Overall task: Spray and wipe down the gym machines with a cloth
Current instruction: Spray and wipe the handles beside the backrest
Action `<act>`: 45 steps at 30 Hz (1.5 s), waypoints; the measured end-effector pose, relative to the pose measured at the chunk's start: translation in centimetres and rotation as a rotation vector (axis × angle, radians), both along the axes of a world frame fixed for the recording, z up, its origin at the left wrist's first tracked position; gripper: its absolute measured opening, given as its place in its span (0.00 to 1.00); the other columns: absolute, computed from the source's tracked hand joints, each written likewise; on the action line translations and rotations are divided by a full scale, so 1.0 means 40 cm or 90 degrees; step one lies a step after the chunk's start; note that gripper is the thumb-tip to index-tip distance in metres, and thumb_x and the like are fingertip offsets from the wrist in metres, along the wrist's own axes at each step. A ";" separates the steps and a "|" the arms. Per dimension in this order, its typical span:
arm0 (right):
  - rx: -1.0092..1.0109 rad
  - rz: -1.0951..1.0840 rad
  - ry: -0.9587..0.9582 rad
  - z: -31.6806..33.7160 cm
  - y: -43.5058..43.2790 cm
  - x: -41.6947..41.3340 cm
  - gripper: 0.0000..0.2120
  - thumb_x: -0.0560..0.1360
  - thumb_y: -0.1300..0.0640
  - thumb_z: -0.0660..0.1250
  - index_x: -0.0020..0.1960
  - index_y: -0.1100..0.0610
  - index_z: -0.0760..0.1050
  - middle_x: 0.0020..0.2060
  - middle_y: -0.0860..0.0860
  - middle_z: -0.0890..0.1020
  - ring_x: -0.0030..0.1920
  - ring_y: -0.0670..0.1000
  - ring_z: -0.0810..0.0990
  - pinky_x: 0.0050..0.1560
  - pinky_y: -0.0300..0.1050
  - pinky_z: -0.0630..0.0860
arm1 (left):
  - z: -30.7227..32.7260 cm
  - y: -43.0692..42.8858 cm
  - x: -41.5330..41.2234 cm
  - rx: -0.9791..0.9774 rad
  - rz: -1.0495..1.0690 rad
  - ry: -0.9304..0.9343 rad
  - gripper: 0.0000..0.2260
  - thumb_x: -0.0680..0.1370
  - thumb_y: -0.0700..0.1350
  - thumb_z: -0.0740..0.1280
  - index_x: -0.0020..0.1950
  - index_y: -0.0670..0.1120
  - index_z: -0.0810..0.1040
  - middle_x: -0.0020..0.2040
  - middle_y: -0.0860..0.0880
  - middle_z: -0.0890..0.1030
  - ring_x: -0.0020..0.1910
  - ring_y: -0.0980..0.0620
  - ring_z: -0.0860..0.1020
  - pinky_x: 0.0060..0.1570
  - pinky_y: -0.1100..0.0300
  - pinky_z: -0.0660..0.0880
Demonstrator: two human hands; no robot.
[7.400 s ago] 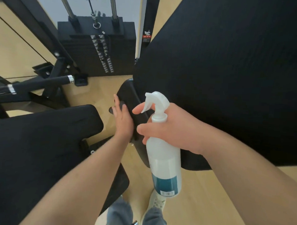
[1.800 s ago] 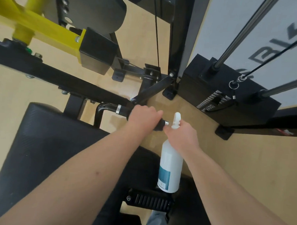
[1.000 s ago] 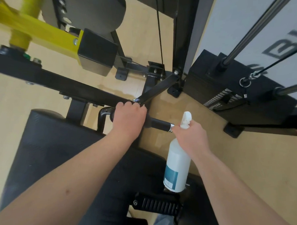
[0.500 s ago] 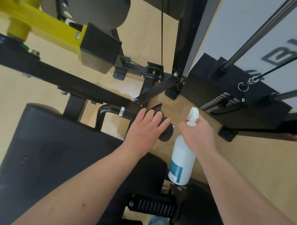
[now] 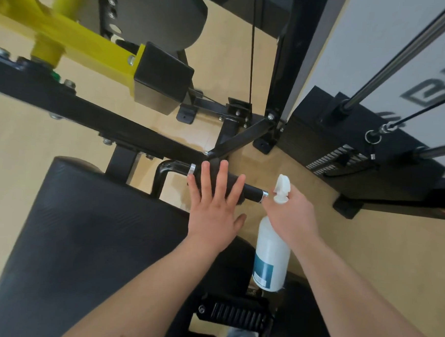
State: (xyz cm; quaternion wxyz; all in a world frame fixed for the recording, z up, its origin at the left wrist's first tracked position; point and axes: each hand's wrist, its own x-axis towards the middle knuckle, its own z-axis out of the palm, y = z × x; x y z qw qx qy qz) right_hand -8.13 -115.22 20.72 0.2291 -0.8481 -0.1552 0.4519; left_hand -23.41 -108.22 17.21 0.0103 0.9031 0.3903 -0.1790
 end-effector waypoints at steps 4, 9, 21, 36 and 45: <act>0.030 -0.012 0.004 0.012 -0.004 0.008 0.05 0.78 0.50 0.69 0.47 0.46 0.72 0.42 0.47 0.79 0.42 0.48 0.79 0.41 0.44 0.77 | -0.007 -0.029 0.061 -0.040 -0.124 0.020 0.39 0.82 0.65 0.55 0.82 0.53 0.34 0.81 0.42 0.31 0.76 0.34 0.24 0.67 0.30 0.22; 0.024 0.035 -0.010 0.030 -0.009 0.017 0.08 0.79 0.51 0.68 0.44 0.46 0.70 0.40 0.48 0.78 0.40 0.47 0.78 0.36 0.40 0.70 | 0.009 0.016 0.004 -0.030 -0.185 -0.012 0.37 0.80 0.54 0.63 0.84 0.55 0.44 0.84 0.46 0.49 0.83 0.40 0.43 0.74 0.35 0.27; 0.032 0.004 0.000 0.009 -0.011 0.003 0.07 0.79 0.51 0.69 0.46 0.48 0.71 0.40 0.48 0.79 0.41 0.48 0.79 0.37 0.40 0.74 | 0.019 0.030 0.008 0.017 0.008 0.010 0.33 0.81 0.63 0.53 0.81 0.52 0.46 0.82 0.43 0.44 0.78 0.34 0.31 0.67 0.28 0.24; 0.045 -0.044 -0.005 0.039 -0.031 0.048 0.06 0.77 0.53 0.69 0.52 0.48 0.73 0.42 0.47 0.79 0.42 0.48 0.78 0.38 0.42 0.71 | -0.018 -0.010 0.076 -0.027 -0.236 -0.004 0.36 0.80 0.44 0.63 0.82 0.49 0.45 0.76 0.44 0.58 0.80 0.41 0.54 0.77 0.35 0.33; 0.024 -0.005 0.003 0.078 -0.040 0.023 0.08 0.78 0.53 0.69 0.49 0.45 0.69 0.41 0.47 0.78 0.41 0.49 0.78 0.37 0.40 0.72 | 0.052 0.088 -0.020 0.002 -0.167 -0.081 0.31 0.73 0.39 0.75 0.75 0.48 0.73 0.70 0.43 0.76 0.71 0.41 0.73 0.76 0.41 0.61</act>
